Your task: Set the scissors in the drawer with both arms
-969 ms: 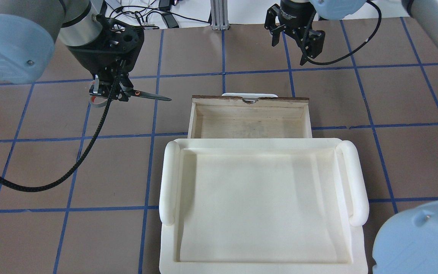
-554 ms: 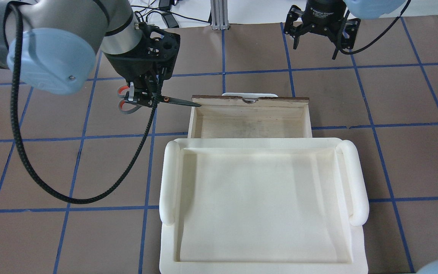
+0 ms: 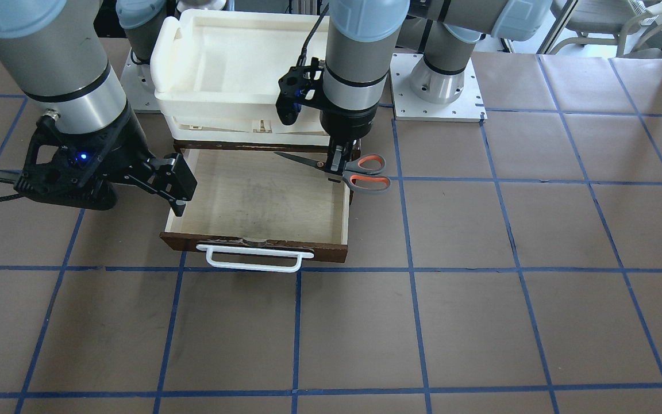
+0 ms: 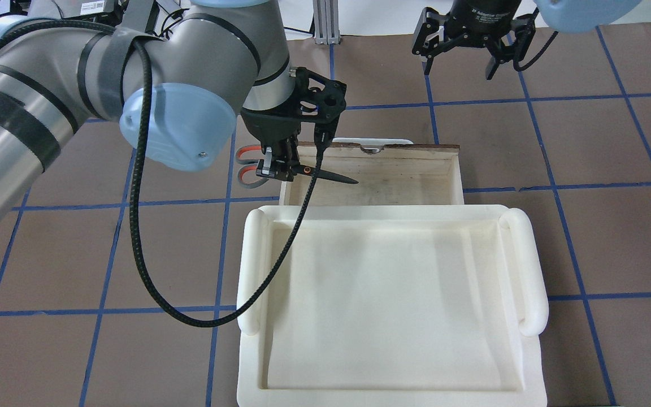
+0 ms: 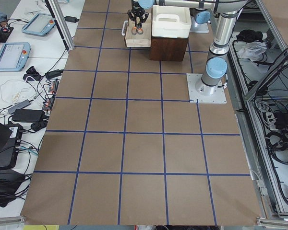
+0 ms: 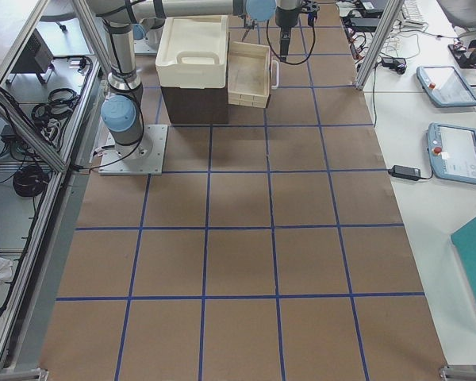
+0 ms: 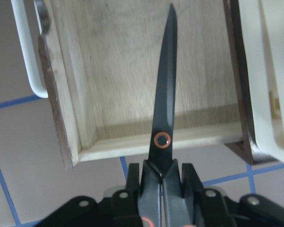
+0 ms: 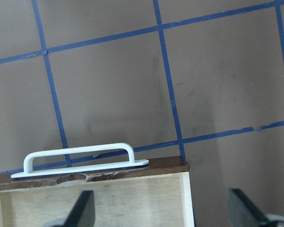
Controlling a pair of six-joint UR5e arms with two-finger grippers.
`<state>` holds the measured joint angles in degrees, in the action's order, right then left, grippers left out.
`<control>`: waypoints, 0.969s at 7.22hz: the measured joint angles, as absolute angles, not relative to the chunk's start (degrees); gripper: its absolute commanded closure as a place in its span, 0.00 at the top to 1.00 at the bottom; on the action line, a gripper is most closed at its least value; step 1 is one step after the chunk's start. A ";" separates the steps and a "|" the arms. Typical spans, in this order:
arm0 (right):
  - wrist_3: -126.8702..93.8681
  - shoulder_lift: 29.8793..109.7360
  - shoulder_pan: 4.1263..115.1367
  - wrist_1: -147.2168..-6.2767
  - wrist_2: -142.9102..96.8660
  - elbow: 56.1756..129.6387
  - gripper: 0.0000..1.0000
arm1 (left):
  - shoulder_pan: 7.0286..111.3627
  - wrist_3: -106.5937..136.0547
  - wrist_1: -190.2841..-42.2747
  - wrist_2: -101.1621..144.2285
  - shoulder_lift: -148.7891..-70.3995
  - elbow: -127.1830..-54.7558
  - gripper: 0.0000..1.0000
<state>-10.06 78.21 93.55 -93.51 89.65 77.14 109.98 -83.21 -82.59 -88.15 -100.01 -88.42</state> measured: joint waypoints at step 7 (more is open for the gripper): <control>-7.53 80.77 89.94 -93.41 89.39 78.09 1.00 | 113.94 -72.07 -77.26 -86.29 -107.51 -86.89 0.00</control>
<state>-7.53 80.77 89.94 -93.41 89.39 78.09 113.94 -72.07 -77.26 -86.29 -107.51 -86.89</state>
